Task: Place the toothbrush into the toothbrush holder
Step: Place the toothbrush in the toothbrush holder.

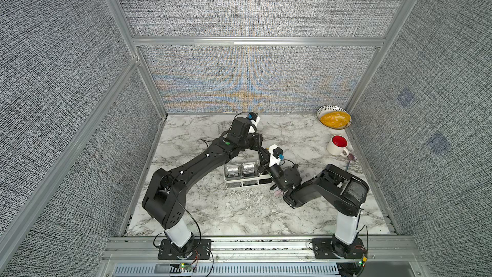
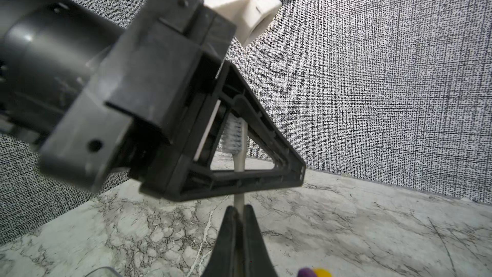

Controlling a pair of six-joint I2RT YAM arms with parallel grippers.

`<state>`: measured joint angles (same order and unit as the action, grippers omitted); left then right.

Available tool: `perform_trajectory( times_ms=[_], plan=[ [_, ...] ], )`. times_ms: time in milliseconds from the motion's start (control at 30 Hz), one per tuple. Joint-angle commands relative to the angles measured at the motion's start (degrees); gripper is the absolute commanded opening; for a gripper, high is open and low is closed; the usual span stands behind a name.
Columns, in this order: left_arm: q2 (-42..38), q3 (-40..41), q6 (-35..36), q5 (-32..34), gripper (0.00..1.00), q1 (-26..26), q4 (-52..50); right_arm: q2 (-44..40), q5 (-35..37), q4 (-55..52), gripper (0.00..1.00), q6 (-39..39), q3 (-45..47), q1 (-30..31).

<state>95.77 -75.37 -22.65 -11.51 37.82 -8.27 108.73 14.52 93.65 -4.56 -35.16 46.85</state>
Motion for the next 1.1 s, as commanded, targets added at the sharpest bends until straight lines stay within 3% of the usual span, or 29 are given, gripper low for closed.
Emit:
perform_trajectory(
  times_ms=[0,333,633,1067],
  plan=[
    [-1.0,0.5,0.5,0.4,0.0,0.0,0.3,-0.3,0.5,13.2,0.0,0.0,-0.1,0.0],
    [-1.9,1.0,1.6,1.8,0.0,0.1,0.0,-1.1,0.4,13.1,0.15,0.1,0.7,0.3],
    [-3.1,0.5,3.5,3.8,0.0,0.1,-1.1,-5.4,0.4,13.1,0.39,0.7,4.3,0.6],
    [-5.9,-0.1,5.4,6.8,0.0,2.4,-4.0,-15.2,0.9,10.9,0.47,0.9,9.5,0.5]
  ],
)
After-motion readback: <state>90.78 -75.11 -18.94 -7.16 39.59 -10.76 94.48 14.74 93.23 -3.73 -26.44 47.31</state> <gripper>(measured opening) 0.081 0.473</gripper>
